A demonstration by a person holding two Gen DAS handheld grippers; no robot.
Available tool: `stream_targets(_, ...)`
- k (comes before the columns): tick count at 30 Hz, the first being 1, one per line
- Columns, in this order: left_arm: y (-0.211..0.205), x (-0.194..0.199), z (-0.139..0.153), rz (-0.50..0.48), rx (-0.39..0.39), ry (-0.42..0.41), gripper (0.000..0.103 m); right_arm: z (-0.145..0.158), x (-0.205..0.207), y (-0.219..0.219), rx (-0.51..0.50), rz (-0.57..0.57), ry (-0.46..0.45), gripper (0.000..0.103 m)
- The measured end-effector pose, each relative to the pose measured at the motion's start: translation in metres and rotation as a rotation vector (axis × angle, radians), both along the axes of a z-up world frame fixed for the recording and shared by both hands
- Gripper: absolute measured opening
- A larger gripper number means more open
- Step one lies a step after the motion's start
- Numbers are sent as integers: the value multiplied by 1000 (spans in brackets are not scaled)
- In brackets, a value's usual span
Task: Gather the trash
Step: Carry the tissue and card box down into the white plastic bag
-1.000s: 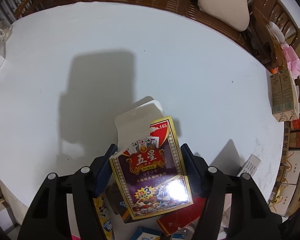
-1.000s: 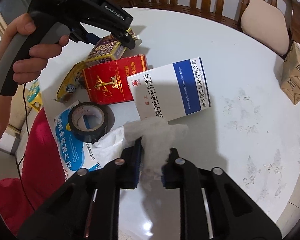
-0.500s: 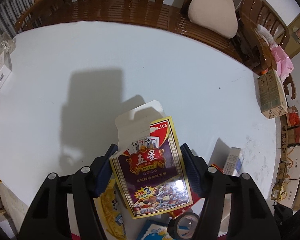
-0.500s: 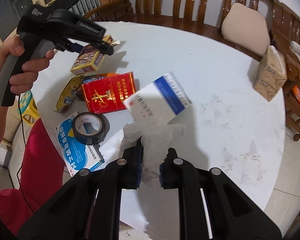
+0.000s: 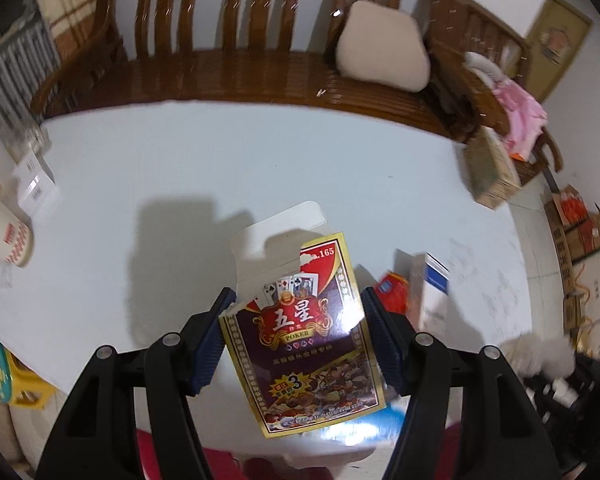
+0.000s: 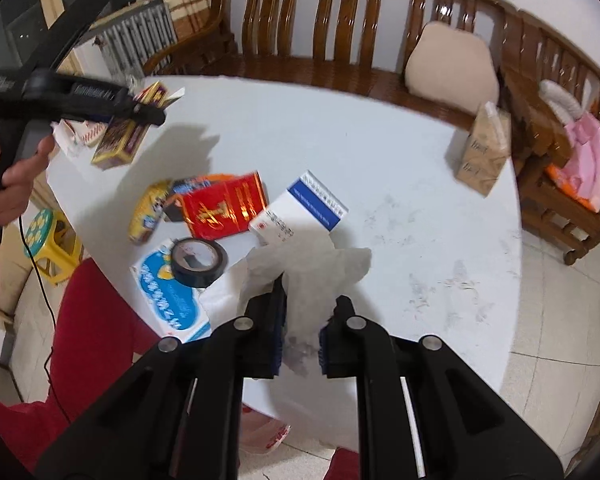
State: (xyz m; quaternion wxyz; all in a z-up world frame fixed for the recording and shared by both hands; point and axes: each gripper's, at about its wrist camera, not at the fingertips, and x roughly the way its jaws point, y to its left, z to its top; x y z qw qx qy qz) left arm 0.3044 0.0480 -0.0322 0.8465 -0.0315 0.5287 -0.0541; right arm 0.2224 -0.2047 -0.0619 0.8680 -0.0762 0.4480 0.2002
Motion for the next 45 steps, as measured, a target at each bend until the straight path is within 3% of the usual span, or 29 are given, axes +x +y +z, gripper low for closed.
stream_targets(8, -2, -85, 39, -120, 8, -79, 62, 61, -68, 11, 1, -14, -138, 14)
stream_targets(19, -6, -184, 25, -219, 44, -115, 62, 85, -151, 42, -4, 20, -212, 14)
stream_targets(31, -23, -243, -19, -305, 56, -92, 62, 58, -205, 61, -46, 38, -181, 14)
stream_targets(45, -38, -246, -96, -336, 72, 15, 62, -24, -214, 74, -116, 18, -75, 14)
